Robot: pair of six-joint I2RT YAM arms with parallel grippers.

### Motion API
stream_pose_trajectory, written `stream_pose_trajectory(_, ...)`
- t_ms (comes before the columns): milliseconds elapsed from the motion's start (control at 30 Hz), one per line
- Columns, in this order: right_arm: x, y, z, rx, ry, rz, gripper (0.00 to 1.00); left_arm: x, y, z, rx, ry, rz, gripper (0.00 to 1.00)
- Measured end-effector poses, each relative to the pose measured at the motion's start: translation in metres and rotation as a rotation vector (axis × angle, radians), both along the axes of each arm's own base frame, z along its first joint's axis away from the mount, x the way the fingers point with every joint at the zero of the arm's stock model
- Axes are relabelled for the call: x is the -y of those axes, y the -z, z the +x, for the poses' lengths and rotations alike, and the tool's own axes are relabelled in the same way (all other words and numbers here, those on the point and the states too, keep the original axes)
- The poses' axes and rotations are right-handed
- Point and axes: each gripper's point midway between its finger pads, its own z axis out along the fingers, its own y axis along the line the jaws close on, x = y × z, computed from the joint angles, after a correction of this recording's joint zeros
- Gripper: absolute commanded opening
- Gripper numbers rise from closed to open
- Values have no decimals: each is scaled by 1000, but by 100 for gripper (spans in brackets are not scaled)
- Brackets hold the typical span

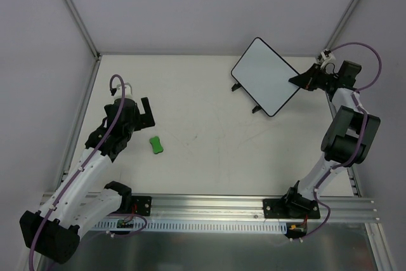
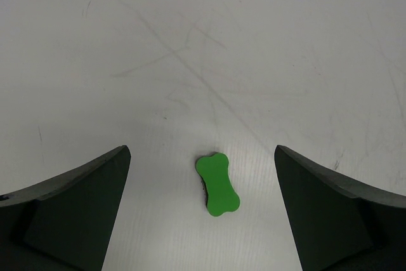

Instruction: Erase the whiteboard

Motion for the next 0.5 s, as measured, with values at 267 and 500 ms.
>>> stream_pose_trajectory(267, -6, 23, -8, -38, -42, 29, 0, 2, 1, -1, -4, 11, -7, 99)
stream_pose_trajectory(500, -7, 25, -8, -33, -59, 37, 34, 3, 2, -1, -8, 17, -10, 99)
